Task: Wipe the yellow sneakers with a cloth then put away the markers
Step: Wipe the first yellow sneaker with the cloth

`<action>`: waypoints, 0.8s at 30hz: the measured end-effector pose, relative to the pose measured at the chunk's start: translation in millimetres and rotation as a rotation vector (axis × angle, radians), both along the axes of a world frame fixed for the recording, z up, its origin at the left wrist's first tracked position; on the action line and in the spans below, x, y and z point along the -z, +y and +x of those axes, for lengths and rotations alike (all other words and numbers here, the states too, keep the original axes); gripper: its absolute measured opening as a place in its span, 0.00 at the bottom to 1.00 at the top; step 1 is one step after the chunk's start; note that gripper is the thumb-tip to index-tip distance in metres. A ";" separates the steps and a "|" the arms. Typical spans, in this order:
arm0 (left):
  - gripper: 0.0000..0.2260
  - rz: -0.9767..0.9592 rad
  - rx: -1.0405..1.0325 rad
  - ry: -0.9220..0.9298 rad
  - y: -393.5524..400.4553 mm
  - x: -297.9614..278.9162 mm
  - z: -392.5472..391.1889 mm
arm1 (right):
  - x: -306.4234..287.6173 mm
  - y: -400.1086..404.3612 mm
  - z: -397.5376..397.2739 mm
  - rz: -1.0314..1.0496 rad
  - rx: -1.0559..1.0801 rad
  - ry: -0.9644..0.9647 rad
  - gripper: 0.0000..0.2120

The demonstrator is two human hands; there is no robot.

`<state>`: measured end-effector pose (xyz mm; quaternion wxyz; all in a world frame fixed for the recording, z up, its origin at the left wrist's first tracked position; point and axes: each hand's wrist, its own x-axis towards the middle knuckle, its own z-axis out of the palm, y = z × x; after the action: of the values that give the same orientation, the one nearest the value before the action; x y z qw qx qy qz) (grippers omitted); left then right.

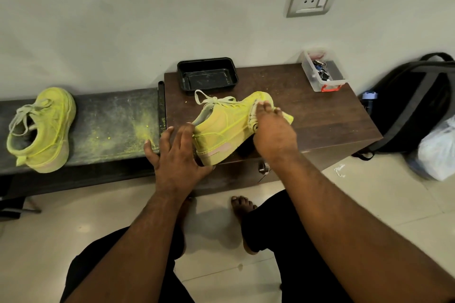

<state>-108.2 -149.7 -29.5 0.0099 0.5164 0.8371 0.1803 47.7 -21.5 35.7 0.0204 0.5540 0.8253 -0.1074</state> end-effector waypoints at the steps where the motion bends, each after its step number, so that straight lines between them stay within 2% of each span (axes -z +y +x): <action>1: 0.46 0.002 0.001 0.010 0.2 0.6 0.7 | -0.9 9.5 2.2 0.001 0.045 -0.001 0.32; 4: 0.48 -0.012 0.005 0.043 0.7 2.5 2.1 | -0.5 16.3 4.3 0.001 0.083 -0.002 0.31; 10: 0.51 -0.050 0.020 0.114 -0.5 3.4 -4.1 | 5.0 -48.4 -17.6 -0.078 -0.235 -0.012 0.38; 13: 0.52 -0.101 0.004 0.107 -2.0 1.2 -6.6 | 6.6 -36.8 -10.6 -0.084 -0.152 0.011 0.37; 17: 0.53 -0.076 0.015 0.140 -3.4 0.8 -2.3 | 6.0 -15.3 0.8 -0.092 0.002 0.009 0.35; 21: 0.53 -0.060 0.001 0.118 -0.4 1.6 -4.1 | 3.9 -34.8 -13.9 -0.139 -0.138 0.058 0.38; 24: 0.50 -0.073 -0.007 0.081 -0.3 -0.5 -6.6 | 5.8 -40.4 -13.2 -0.140 -0.218 0.086 0.39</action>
<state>-114.8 -150.0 -29.0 -0.0059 0.5198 0.8445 0.1285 34.5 -62.0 29.9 0.0349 0.4530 0.8713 -0.1854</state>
